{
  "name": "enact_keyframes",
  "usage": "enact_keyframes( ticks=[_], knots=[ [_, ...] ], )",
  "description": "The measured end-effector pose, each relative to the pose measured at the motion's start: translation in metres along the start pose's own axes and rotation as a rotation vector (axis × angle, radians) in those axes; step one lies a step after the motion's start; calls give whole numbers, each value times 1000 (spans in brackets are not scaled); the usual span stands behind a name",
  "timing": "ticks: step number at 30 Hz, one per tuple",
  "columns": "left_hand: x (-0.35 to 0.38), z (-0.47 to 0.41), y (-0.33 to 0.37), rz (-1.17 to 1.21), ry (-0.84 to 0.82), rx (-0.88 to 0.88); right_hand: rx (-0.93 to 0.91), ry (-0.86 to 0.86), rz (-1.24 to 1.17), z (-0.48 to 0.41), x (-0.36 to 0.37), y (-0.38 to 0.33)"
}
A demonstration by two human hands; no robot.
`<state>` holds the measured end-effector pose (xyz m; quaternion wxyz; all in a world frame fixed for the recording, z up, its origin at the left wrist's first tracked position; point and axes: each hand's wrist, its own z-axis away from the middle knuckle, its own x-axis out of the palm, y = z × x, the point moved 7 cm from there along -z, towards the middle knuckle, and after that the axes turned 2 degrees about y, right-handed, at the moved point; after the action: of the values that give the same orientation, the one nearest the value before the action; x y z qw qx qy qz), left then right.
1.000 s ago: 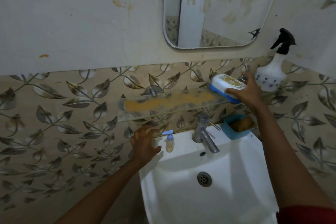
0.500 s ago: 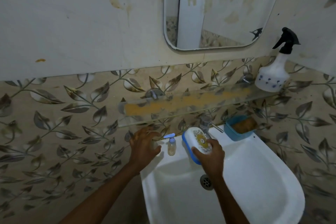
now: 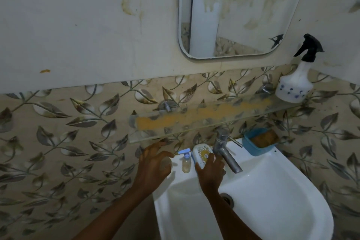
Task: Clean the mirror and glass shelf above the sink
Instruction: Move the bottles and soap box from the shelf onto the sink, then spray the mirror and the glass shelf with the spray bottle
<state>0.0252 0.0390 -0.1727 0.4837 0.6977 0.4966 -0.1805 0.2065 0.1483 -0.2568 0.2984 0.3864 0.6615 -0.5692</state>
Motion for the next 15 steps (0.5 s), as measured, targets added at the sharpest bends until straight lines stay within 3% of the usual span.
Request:
enact_keyframes(
  ticks=[6, 8, 15],
  knots=[
    [-10, 8, 33, 13, -11, 231, -5, -78, -187, 23, -43, -17],
    [-13, 8, 46, 29, -17, 321, -93, -125, -202, 29, -73, -26],
    [-56, -20, 114, 133, 71, 566, -196, 54, -159, -2, -210, -31]
  ],
)
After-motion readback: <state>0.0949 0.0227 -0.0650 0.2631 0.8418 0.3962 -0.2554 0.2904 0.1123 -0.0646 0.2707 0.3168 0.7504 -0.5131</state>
